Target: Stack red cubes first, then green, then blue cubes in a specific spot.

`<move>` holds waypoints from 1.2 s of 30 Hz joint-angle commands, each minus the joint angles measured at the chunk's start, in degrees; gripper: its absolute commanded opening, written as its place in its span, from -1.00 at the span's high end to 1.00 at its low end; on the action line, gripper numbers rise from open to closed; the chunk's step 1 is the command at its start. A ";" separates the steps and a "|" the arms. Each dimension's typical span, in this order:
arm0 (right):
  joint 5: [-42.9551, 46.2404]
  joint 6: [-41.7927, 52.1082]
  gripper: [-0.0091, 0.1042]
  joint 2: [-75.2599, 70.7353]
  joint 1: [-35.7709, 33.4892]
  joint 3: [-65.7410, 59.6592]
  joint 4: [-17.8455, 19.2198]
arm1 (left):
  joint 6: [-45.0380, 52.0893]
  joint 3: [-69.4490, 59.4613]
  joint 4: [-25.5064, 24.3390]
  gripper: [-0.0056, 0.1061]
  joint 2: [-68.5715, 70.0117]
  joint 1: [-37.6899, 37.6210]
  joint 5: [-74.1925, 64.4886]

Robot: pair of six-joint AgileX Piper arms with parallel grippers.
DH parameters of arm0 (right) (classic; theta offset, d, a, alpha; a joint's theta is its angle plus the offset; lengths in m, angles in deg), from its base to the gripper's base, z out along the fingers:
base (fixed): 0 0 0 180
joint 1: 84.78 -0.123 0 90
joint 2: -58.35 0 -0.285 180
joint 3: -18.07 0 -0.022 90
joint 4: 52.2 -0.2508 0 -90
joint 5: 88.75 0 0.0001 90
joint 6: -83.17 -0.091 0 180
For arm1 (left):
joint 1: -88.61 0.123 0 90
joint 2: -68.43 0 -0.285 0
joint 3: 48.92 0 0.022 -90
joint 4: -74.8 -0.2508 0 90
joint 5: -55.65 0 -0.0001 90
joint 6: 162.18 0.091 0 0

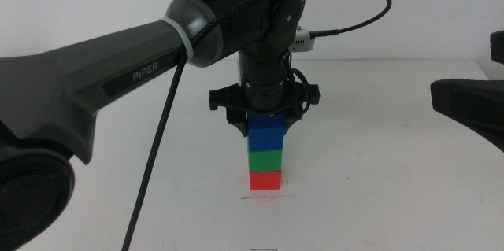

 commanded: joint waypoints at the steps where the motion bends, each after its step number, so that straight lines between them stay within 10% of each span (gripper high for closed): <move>1: 3.94 0.69 -0.65 -0.18 0.40 1.53 1.36 | -0.57 1.86 -0.55 -0.39 3.31 -0.01 -4.23; 5: 3.94 0.69 -0.65 -0.18 0.40 1.53 1.36 | 1.65 1.86 -0.55 -0.78 3.31 -0.01 -4.29; 36: 3.94 0.69 -0.65 -0.18 0.40 1.53 1.36 | 5.85 5.49 -7.61 -0.78 16.89 -0.01 -4.35</move>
